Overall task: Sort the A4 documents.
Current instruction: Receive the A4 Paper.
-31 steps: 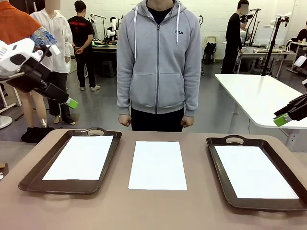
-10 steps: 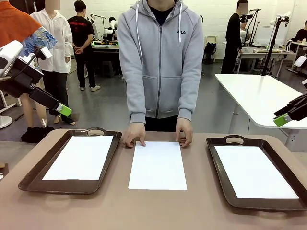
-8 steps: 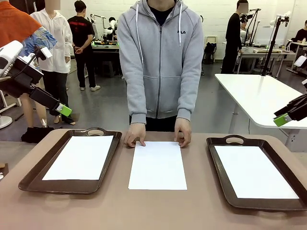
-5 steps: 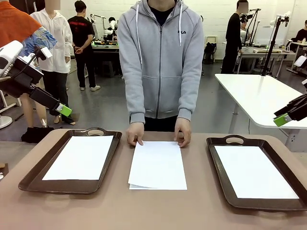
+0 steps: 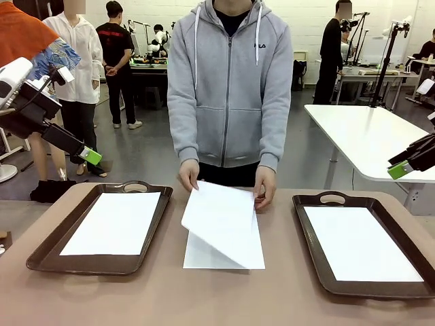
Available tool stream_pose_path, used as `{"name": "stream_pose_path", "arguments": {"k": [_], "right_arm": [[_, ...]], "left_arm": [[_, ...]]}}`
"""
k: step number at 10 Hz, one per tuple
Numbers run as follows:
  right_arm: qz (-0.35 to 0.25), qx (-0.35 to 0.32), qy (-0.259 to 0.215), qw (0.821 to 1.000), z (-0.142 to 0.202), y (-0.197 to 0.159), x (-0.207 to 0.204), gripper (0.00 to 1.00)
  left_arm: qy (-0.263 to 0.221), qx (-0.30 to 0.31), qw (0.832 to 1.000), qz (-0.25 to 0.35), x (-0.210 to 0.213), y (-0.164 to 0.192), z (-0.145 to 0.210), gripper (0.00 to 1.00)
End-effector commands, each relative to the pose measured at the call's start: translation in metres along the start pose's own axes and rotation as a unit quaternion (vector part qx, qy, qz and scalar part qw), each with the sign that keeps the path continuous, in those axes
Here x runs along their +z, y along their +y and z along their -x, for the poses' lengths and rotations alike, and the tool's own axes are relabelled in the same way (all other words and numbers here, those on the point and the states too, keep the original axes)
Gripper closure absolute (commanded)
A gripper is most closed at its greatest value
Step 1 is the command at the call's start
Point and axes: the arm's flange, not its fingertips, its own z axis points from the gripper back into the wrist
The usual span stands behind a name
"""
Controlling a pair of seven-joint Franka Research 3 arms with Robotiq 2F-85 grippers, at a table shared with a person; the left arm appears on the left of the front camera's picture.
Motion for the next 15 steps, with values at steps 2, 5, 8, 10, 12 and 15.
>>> {"name": "stream_pose_path", "arguments": {"k": [2, 5, 8, 10, 12, 15], "right_arm": [[-0.002, 0.000, 0.001, 1.000, 0.0004, -0.0002, -0.0010, 0.00], [-0.002, 0.000, 0.001, 1.000, 0.0004, -0.0002, -0.0010, 0.00], [-0.002, 0.000, 0.001, 1.000, 0.0004, -0.0002, -0.0010, 0.00], [-0.002, 0.000, 0.001, 1.000, 0.0004, -0.0002, -0.0010, 0.00], [-0.002, 0.000, 0.001, 1.000, 0.0004, -0.0002, -0.0010, 0.00], [-0.002, 0.000, 0.001, 1.000, 0.0004, -0.0002, -0.0010, 0.00]], "left_arm": [[-0.001, 0.001, 1.000, 0.003, -0.0001, 0.0006, 0.0004, 0.00], [-0.001, 0.001, 1.000, 0.003, -0.0001, 0.0006, 0.0004, 0.00], [-0.001, 0.001, 1.000, 0.003, -0.0001, 0.0006, 0.0004, 0.00], [-0.001, 0.001, 1.000, 0.003, -0.0001, 0.0006, 0.0004, 0.00], [-0.001, 0.001, 1.000, 0.003, -0.0001, 0.0006, 0.0004, 0.00], [-0.001, 0.001, 1.000, 0.003, -0.0001, 0.0006, 0.0004, 0.00]]}}
